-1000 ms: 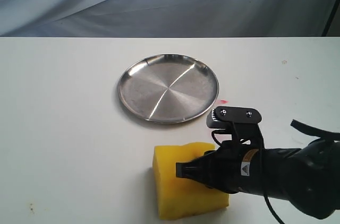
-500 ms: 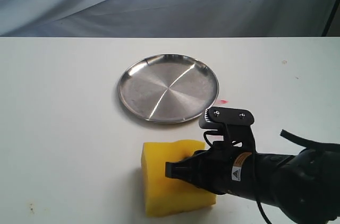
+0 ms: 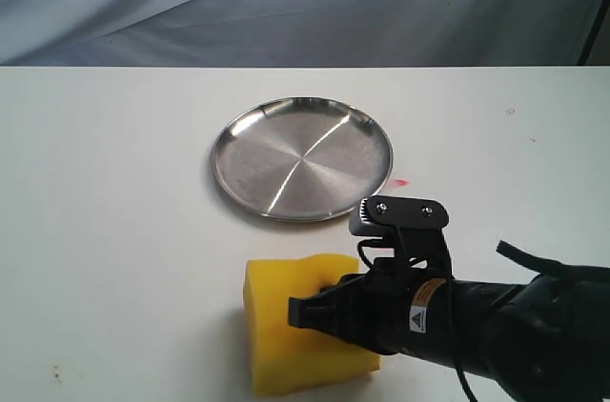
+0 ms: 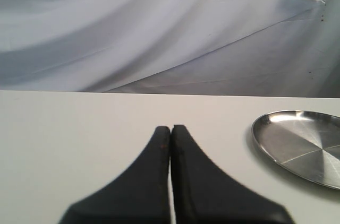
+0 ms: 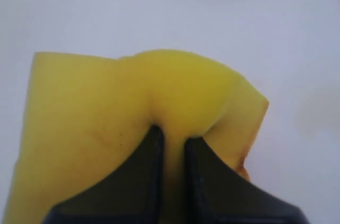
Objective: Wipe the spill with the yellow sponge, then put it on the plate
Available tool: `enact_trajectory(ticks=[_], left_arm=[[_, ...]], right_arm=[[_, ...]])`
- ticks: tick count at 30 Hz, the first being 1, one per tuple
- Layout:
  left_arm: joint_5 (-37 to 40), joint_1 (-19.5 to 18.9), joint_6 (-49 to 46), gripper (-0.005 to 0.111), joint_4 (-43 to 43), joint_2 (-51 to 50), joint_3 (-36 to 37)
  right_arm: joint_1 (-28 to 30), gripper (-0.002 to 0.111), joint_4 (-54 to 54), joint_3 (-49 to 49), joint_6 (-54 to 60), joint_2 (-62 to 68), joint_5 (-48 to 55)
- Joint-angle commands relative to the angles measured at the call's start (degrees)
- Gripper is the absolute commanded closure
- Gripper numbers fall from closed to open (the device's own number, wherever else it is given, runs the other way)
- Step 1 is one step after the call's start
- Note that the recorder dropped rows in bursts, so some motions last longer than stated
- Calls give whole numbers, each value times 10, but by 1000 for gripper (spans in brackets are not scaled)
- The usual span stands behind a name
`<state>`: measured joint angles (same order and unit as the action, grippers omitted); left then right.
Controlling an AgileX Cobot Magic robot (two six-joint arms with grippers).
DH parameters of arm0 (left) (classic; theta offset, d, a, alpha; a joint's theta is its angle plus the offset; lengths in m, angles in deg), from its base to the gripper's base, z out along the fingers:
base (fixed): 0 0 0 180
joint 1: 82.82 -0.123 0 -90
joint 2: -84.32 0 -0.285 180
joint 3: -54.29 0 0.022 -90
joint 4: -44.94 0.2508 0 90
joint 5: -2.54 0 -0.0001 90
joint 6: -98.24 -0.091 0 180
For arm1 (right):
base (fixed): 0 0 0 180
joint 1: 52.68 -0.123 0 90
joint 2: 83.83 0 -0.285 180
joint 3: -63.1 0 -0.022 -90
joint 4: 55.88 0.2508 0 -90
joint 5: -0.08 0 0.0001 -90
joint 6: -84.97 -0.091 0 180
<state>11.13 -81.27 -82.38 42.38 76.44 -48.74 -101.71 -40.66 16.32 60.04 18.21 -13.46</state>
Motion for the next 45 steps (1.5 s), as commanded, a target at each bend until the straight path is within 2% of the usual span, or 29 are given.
enact_trajectory(ticks=[1,19,36,42,45], left_arm=[[-2,0,0,105,0,1,3],[-2,0,2,105,0,1,3],[-2,0,1,105,0,1,3],[-2,0,1,105,0,1,3],[-2,0,1,105,0,1,3]], right_arm=[[19,108,-9,4,29,2,17],[207,108,-137,4,37,2,114],[332,108,-156,4,31,-2,104],[383,108,-149,4,17,-2,69],[383,108,-148,4,-9,-11,31]])
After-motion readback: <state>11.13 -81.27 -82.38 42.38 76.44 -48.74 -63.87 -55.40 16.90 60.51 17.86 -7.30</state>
